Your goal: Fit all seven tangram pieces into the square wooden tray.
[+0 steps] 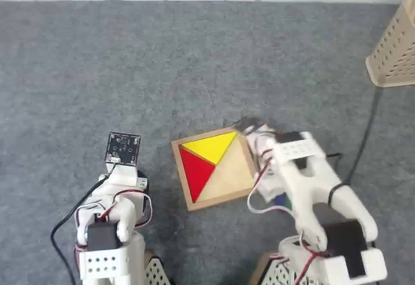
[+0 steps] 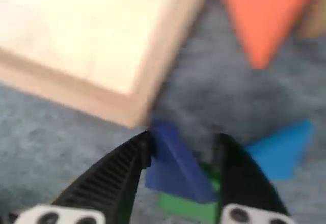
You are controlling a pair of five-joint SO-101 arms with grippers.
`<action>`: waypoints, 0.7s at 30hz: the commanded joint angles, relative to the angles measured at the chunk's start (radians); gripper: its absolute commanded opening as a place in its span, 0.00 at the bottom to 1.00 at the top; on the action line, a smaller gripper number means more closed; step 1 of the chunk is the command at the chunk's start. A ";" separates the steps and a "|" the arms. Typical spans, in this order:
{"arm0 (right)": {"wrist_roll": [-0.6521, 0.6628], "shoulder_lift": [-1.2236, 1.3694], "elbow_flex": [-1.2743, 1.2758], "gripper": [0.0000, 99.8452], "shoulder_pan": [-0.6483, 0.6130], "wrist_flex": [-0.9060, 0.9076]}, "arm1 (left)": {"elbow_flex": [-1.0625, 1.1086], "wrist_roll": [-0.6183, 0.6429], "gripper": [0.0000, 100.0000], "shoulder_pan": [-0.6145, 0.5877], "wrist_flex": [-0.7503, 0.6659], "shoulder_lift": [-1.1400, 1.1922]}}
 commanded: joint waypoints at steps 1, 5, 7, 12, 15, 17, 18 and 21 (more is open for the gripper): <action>-0.015 0.027 -0.060 0.09 0.105 -0.031 | -0.008 0.008 0.07 0.002 0.000 -0.023; -0.049 0.027 -0.123 0.06 0.151 -0.030 | -0.008 0.008 0.07 0.002 0.000 -0.023; -0.071 0.027 -0.169 0.06 0.163 -0.027 | -0.008 0.008 0.07 0.002 0.000 -0.023; -0.153 0.036 -0.316 0.06 0.163 -0.021 | -0.008 0.008 0.07 0.002 0.000 -0.023; -0.190 0.038 -0.397 0.06 0.159 -0.021 | -0.008 0.008 0.07 0.002 0.000 -0.023; -0.189 0.038 -0.428 0.06 0.159 -0.021 | -0.008 0.008 0.07 0.002 0.000 -0.023; -0.186 0.038 -0.437 0.06 0.153 -0.021 | -0.008 0.008 0.07 0.002 0.000 -0.023; -0.161 0.039 -0.436 0.11 0.127 0.021 | -0.008 0.008 0.07 0.002 0.000 -0.023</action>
